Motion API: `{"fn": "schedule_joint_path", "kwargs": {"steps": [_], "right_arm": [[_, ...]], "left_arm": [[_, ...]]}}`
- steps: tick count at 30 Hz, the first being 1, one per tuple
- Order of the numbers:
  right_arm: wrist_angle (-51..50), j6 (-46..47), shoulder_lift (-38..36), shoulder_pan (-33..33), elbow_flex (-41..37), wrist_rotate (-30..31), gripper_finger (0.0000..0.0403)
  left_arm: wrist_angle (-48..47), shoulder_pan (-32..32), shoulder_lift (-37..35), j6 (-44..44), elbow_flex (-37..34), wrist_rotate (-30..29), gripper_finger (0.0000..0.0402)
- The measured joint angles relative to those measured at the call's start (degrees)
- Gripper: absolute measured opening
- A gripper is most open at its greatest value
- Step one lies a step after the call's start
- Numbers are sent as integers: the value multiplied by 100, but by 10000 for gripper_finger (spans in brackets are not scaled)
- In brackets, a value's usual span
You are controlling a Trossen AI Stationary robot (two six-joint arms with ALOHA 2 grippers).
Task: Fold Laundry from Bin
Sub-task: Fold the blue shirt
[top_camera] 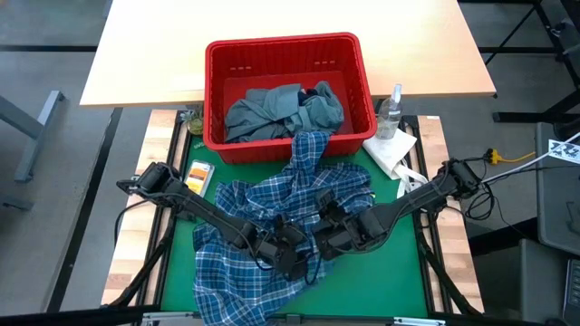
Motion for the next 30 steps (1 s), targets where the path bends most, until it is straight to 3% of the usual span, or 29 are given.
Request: {"fn": "schedule_joint_path", "kwargs": {"steps": [7,14,17,30], "right_arm": [[-89,-174,-2,-32,96,-330,1],[-105,-102,-1,328,96,-2472,1],[75,102,0,623,56,-2972,1],[440,609,0,1723,41,-2533,1]], "left_arm": [[-28,-272,0,37,0,456,232],[96,-711,70,35,0,435,232],[433,-869,284,15,0,374,232],[1066,-814,1223,35,-2,194,231]]}}
